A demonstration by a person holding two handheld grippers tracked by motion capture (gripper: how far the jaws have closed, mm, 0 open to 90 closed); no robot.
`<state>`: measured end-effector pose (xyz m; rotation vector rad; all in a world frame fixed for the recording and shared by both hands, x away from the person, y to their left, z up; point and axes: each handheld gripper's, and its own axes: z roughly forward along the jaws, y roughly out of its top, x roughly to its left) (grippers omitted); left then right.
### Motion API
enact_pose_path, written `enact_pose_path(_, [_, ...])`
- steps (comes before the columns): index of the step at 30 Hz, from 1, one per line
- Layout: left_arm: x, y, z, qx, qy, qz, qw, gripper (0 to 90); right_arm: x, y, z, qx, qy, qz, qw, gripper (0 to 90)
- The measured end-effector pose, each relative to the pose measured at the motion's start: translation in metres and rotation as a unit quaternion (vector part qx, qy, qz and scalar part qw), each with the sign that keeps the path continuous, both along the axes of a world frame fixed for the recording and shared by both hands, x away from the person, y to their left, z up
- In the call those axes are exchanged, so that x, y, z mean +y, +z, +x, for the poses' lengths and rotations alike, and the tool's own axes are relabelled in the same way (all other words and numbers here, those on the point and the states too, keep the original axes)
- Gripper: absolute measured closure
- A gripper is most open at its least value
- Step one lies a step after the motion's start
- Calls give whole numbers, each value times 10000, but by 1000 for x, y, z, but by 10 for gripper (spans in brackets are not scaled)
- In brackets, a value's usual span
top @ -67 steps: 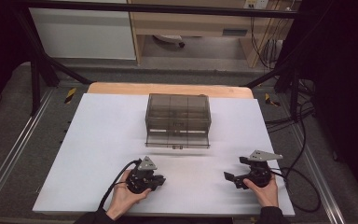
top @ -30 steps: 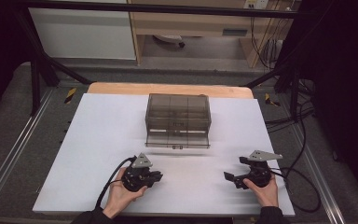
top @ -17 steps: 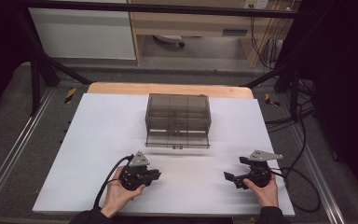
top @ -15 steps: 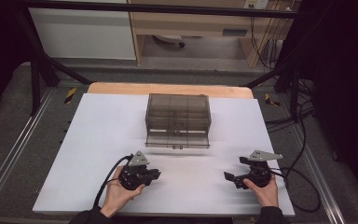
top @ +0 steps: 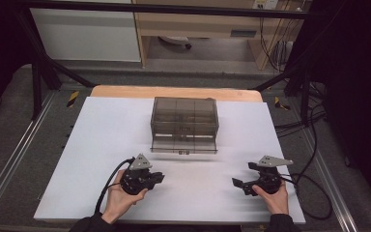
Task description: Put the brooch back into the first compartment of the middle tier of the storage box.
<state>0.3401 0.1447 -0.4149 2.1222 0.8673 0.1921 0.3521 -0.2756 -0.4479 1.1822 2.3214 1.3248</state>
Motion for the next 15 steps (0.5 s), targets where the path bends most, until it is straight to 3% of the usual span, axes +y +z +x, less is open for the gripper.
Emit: enact_pose_path(15, [1, 8, 2, -66, 7, -6, 10000, 824, 0, 0, 0, -2, -1, -20, 10000, 5])
